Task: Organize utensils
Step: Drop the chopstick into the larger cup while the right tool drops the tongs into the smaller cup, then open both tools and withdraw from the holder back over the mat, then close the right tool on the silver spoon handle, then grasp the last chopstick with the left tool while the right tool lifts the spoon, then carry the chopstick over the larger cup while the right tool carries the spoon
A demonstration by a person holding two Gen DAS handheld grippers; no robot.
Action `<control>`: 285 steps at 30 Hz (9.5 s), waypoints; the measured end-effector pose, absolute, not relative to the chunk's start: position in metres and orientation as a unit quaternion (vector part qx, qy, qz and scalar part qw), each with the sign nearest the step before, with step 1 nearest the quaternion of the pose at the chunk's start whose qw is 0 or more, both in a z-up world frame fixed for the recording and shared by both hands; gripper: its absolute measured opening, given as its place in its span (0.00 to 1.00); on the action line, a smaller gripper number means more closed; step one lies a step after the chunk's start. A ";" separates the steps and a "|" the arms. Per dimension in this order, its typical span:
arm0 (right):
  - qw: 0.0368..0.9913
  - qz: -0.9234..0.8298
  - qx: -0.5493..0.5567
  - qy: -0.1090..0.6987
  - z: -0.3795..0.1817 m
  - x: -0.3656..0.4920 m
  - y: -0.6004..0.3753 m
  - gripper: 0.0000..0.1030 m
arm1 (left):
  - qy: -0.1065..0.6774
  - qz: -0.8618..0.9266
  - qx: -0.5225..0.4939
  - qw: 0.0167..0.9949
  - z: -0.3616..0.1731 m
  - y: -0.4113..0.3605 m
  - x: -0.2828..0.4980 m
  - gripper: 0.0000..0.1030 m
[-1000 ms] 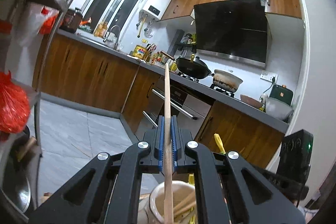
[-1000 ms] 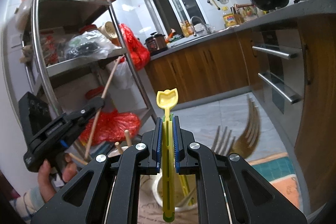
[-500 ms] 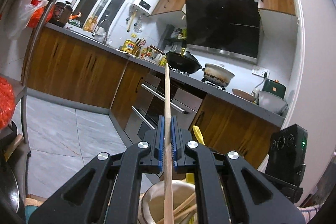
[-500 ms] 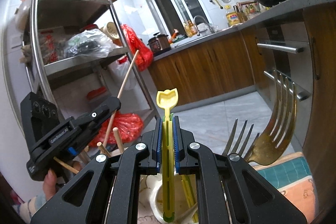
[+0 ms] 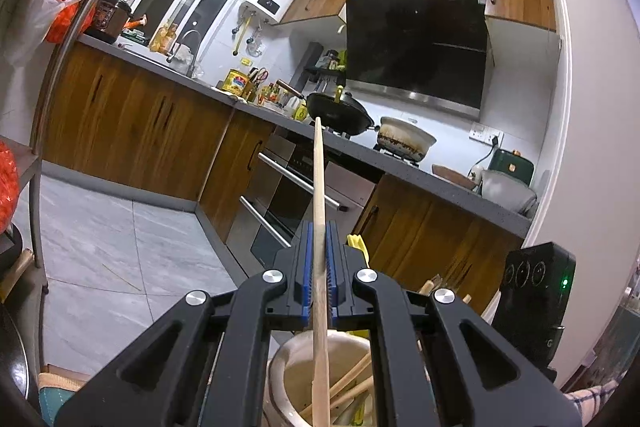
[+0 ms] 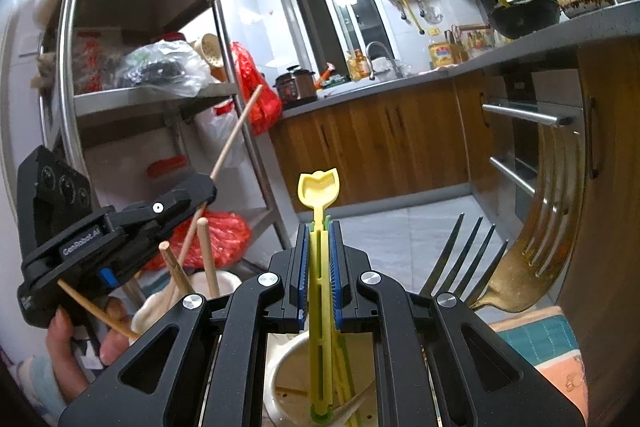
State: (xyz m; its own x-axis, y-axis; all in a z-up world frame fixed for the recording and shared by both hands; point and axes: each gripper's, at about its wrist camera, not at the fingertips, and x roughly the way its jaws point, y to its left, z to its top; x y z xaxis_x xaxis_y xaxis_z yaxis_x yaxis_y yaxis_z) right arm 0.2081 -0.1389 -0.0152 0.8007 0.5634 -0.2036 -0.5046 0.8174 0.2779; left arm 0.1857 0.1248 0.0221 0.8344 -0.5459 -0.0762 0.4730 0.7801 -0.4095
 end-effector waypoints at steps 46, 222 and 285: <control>0.952 0.284 0.020 0.109 0.017 0.095 -0.180 0.59 | 0.097 -0.105 -0.102 0.984 0.062 0.135 0.087 0.23; 0.961 0.212 0.021 0.177 0.013 0.030 -0.299 0.02 | 0.433 -0.183 0.153 0.869 -0.058 -0.062 -0.003 0.06; 0.952 0.281 0.099 0.075 0.053 0.162 -0.176 0.02 | 0.050 -0.154 -0.118 0.980 0.055 0.062 0.130 0.06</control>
